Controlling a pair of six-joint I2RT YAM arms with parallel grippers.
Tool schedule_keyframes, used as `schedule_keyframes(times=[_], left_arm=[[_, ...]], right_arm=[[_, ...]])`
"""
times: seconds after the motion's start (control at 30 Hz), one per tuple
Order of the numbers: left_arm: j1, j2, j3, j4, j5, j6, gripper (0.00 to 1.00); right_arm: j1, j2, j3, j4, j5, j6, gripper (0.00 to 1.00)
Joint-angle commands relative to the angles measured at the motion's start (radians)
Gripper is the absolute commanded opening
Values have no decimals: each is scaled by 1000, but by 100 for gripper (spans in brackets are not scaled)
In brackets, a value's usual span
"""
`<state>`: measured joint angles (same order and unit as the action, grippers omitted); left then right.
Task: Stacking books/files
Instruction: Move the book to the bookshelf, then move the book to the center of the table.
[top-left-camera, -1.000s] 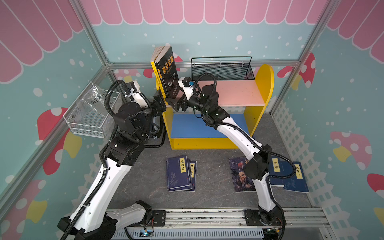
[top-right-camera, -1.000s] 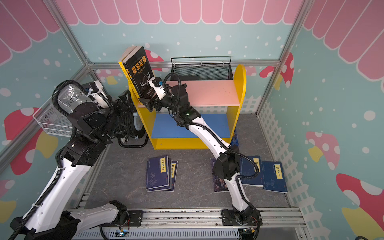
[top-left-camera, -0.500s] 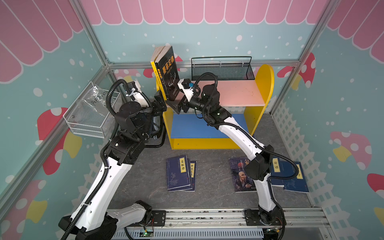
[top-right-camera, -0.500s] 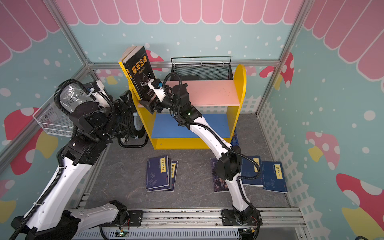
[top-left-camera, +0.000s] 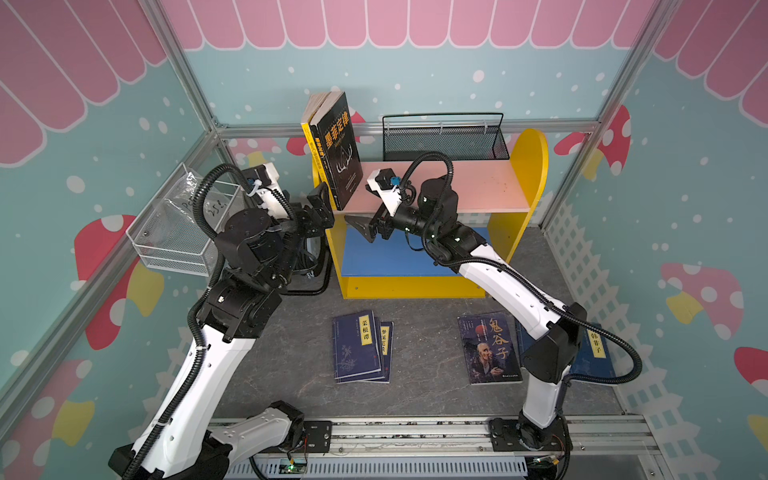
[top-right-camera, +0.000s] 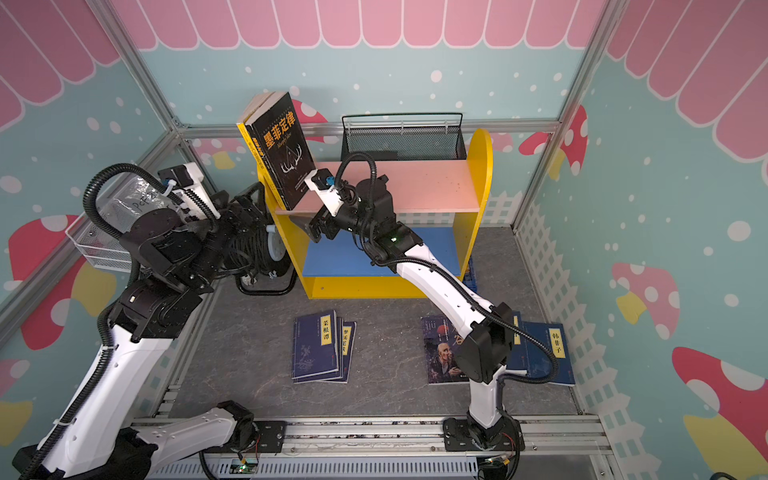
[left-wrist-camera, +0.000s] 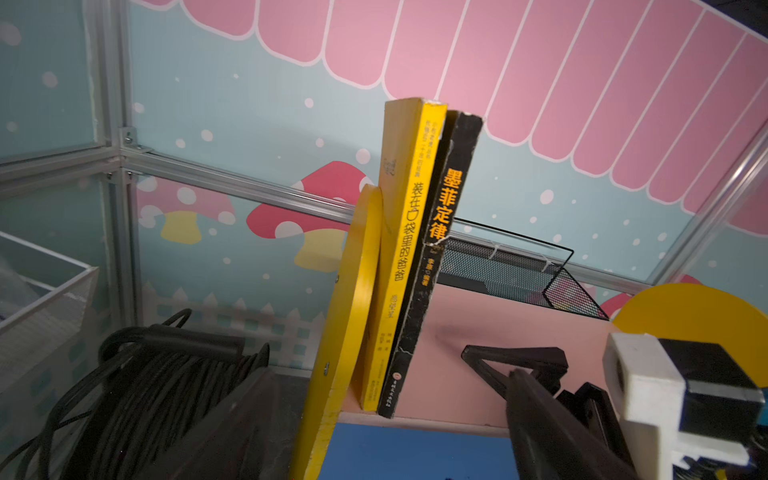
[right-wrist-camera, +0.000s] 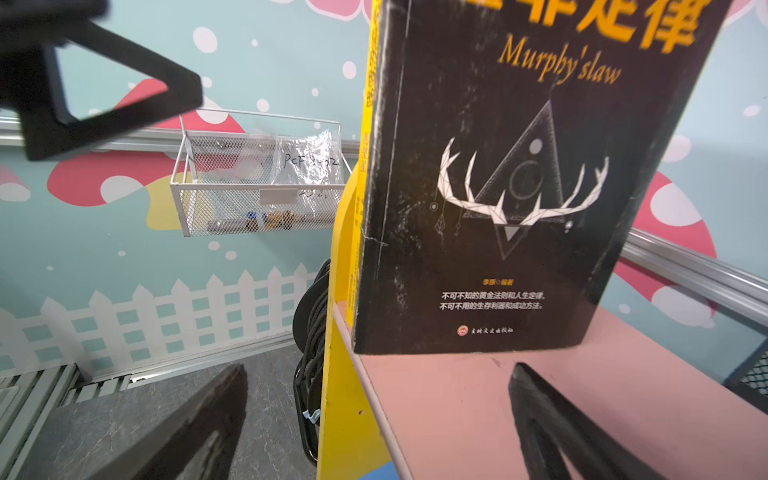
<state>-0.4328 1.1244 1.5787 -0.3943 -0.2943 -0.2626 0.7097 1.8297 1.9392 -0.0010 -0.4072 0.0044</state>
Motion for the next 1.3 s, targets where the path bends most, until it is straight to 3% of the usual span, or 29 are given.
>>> schedule_keyframes(times=[0.0,0.1,0.3,0.47,0.6,0.7,0.9,1.07,1.27], left_arm=[[5,7,12,-89,164,-74,89],[5,12,-11,-123,260,-141,99],[-25,-8,-114,-130,357,-288,99],[-122,-15,-210,-124,373,-349,99],[-180,17,-292,-65,453,-418,99],[-215,42,-360,14,502,-473,99],[-264,73,-419,33,496,-471,99],[-294,104,-457,31,516,-499,99],[-345,171,-495,66,559,-506,99]], right_arm=[[7,-104,-71,21,39,-13,100],[7,-191,-179,14,81,5,100],[7,-455,-464,1,178,86,100],[8,-652,-679,-71,265,187,100],[8,-764,-802,-151,359,271,100],[8,-802,-843,-263,487,370,100],[7,-786,-952,-473,713,626,100],[3,-816,-1067,-565,734,825,100],[-102,-850,-1267,-567,678,850,100]])
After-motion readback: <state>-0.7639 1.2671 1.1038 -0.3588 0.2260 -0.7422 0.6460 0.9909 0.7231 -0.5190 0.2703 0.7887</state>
